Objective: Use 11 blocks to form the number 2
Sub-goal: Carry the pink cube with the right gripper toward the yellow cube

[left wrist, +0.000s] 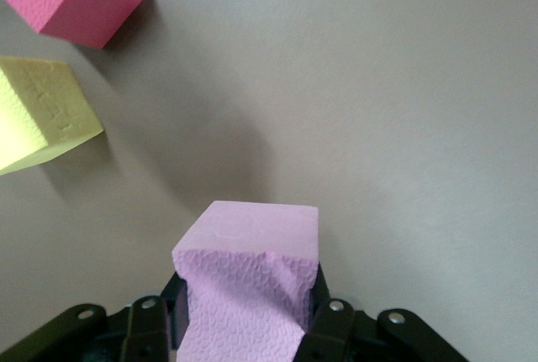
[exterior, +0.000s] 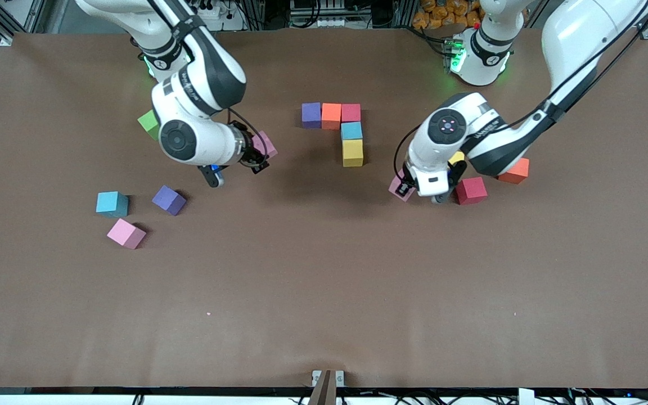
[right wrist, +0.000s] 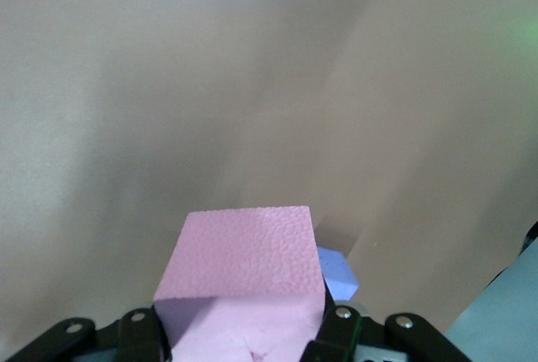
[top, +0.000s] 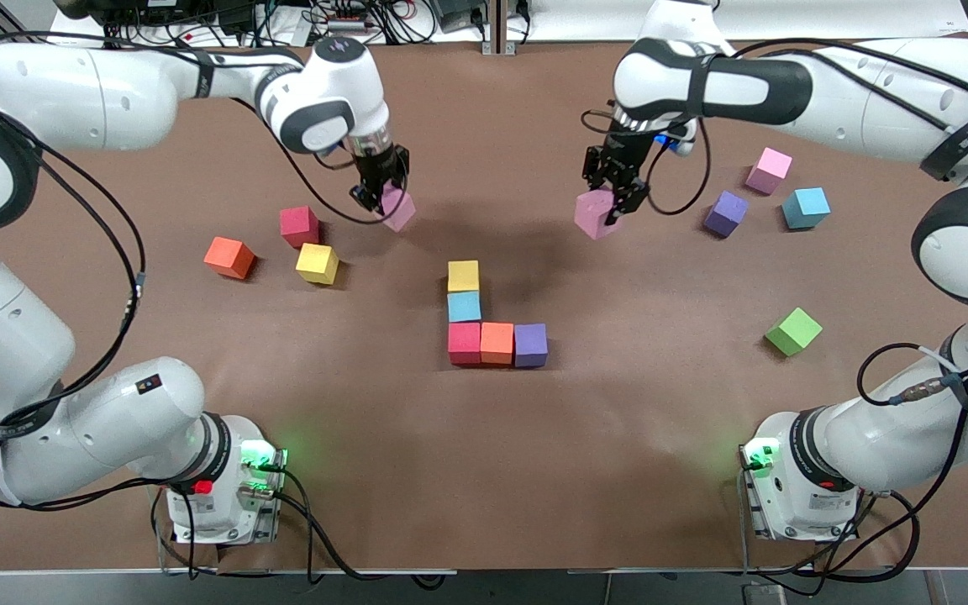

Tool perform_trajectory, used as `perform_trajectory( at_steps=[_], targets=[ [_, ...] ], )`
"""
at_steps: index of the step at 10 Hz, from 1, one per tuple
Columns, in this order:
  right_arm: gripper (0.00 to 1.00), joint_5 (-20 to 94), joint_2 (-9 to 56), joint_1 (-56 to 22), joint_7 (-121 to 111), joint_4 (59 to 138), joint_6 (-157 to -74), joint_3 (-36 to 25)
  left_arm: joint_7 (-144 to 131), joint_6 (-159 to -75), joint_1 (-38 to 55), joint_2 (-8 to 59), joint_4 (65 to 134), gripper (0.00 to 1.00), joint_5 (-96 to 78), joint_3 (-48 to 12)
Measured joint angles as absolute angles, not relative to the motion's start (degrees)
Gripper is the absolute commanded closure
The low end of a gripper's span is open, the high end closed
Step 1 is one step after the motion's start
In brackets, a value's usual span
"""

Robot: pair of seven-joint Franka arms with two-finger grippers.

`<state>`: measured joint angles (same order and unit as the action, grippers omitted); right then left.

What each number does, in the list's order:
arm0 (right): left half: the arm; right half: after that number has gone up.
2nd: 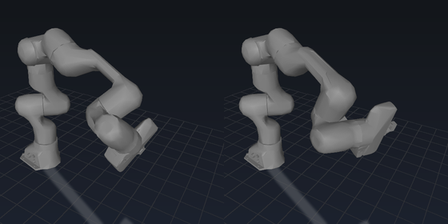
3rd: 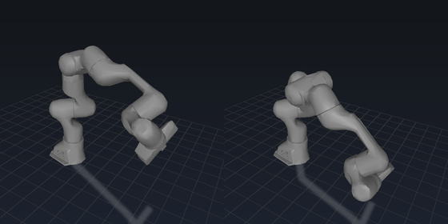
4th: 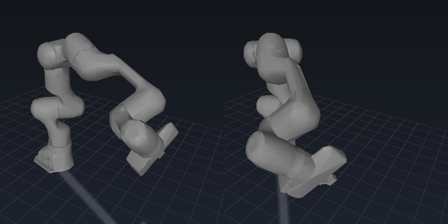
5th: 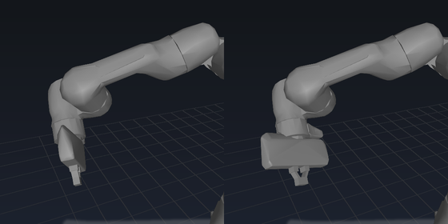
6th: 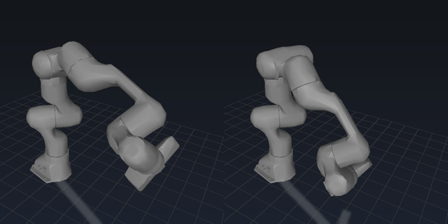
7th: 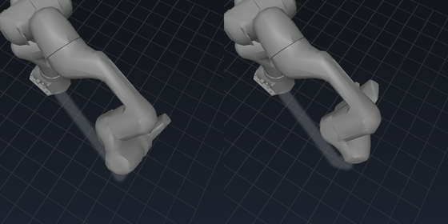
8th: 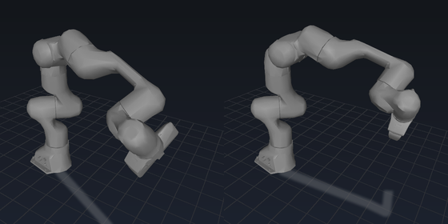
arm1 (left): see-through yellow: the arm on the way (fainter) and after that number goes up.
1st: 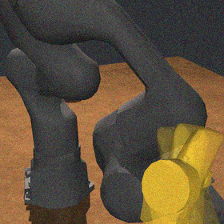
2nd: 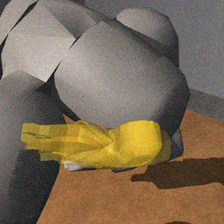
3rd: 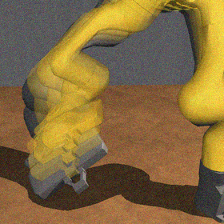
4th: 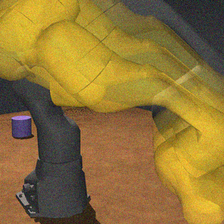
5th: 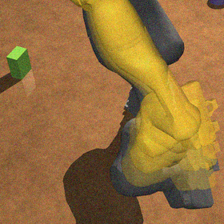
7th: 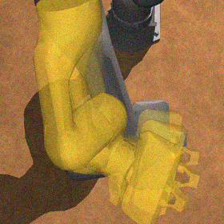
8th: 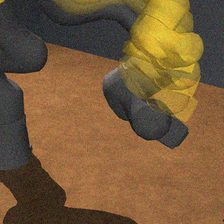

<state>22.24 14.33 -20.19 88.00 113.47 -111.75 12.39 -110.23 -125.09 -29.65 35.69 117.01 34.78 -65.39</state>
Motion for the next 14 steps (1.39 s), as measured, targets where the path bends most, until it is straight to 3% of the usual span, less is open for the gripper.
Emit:
perform_trajectory(
  at_steps=[8, 14],
  targets=[
    [1.00, 28.63, 18.73, -20.94, 96.17, 114.33, -110.18, 13.74, -112.66, -124.92, -31.50, 35.61, 114.76, 1.00, 33.68, -65.74],
    [1.00, 29.05, 21.40, -25.19, 100.21, 117.33, -135.65, 19.73, -113.32, -124.89, -31.44, 35.61, 114.70, 1.00, 33.68, -65.87]
  ],
)
